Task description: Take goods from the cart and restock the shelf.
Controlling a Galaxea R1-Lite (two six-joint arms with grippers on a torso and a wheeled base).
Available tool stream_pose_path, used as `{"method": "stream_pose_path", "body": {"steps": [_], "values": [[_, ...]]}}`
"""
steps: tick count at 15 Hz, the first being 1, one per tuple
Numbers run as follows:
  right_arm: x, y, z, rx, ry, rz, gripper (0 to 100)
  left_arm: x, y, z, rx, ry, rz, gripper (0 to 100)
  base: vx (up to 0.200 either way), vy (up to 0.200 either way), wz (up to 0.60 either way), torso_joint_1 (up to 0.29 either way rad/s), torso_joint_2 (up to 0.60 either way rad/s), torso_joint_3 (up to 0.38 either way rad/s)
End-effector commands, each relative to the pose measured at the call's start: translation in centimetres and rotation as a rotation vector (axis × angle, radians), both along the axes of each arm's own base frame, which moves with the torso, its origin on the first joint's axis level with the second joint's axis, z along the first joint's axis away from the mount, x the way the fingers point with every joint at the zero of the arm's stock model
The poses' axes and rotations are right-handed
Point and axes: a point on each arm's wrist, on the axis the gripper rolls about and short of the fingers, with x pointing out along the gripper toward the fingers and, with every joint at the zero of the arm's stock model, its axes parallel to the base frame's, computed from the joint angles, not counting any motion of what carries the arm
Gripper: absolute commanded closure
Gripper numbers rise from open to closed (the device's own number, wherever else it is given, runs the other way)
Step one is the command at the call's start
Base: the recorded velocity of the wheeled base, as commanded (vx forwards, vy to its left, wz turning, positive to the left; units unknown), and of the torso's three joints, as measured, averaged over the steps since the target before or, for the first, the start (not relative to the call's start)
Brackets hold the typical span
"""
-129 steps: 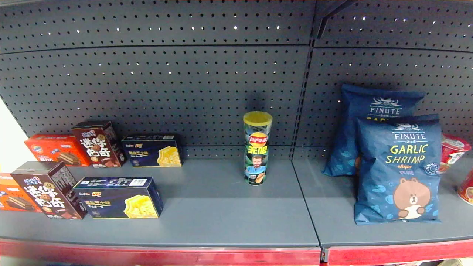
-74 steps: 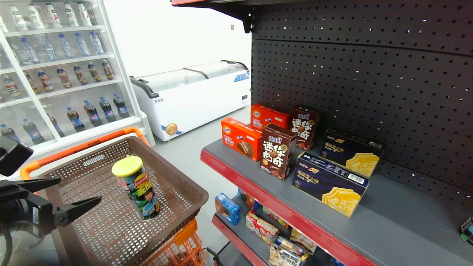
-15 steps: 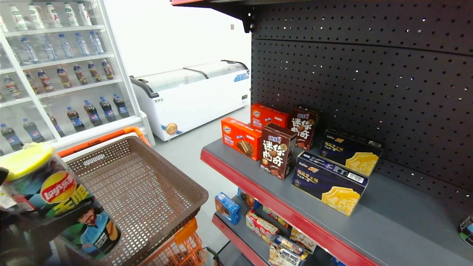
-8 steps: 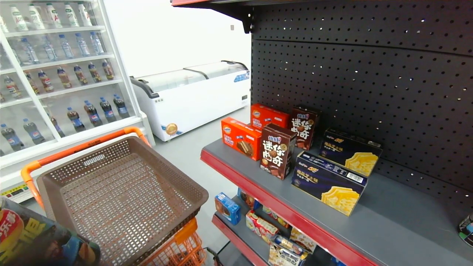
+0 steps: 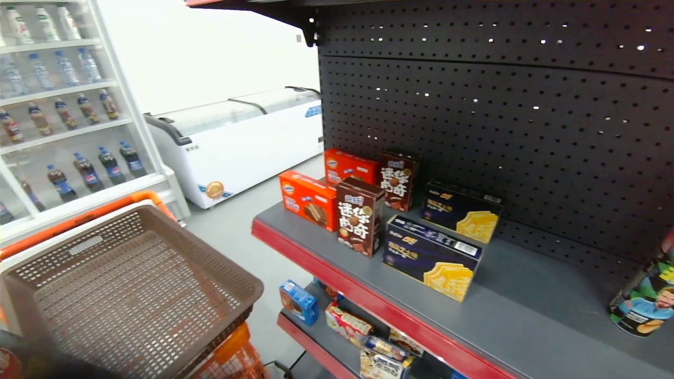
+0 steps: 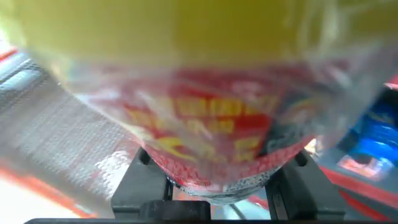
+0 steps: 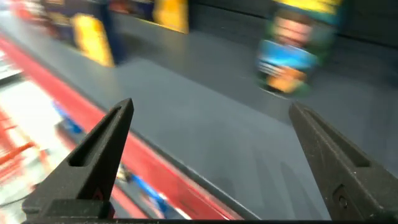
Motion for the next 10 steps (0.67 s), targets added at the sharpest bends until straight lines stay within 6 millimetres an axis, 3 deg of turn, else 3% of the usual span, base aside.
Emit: {"method": "stream_pose_path", "body": {"steps": [1, 10], "values": [[0.01, 0.0, 0.01, 0.0, 0.0, 0.0, 0, -0.69, -0.15, -0.05, 0.007, -0.033, -0.002, 100, 0.0, 0.0, -0.6, 0.007, 0.01, 0.002], [0.01, 0.0, 0.01, 0.0, 0.0, 0.0, 0, -1.36, -0.28, -0.14, -0.041, -0.062, -0.026, 100, 0.0, 0.0, -0.6, 0.002, 0.0, 0.003]]}}
